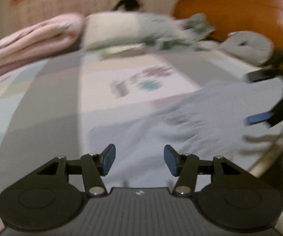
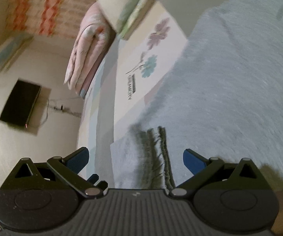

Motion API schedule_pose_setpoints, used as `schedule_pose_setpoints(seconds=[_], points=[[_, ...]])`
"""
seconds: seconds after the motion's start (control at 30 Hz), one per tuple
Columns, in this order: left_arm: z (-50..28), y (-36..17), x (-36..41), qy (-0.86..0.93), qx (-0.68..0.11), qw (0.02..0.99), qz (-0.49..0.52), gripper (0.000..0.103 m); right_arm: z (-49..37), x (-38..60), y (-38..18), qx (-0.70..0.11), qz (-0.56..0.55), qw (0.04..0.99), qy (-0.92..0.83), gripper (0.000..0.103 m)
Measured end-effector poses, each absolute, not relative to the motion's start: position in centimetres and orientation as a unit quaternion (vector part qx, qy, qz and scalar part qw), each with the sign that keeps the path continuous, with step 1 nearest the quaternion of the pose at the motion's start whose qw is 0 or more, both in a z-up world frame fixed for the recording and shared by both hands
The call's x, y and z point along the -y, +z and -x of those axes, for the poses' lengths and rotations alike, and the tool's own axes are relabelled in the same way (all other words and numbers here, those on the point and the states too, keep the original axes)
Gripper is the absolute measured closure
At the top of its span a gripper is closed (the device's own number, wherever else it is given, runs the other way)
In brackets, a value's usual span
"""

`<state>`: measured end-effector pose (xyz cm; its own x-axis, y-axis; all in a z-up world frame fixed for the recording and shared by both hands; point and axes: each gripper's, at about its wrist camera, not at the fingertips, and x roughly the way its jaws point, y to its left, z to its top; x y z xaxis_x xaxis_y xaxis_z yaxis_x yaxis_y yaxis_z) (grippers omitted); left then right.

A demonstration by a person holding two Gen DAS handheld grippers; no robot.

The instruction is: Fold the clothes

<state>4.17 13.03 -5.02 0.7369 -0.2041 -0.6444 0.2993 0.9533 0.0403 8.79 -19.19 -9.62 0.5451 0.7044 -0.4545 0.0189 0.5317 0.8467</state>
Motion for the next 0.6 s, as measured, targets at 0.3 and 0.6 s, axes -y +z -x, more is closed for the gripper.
schedule_pose_setpoints(seconds=[0.3,0.6], points=[[0.3,-7.2,-12.6,-0.136,-0.307,0.924,-0.182,0.050,-8.4,15.7,-7.9,-0.418,-0.326,0.795,0.296,0.018],[2.6,-9.0,-8.7,-0.205,-0.270,0.869,-0.360,0.071,-7.9,13.6,-7.9,-0.441,-0.285,0.788,0.322,0.028]])
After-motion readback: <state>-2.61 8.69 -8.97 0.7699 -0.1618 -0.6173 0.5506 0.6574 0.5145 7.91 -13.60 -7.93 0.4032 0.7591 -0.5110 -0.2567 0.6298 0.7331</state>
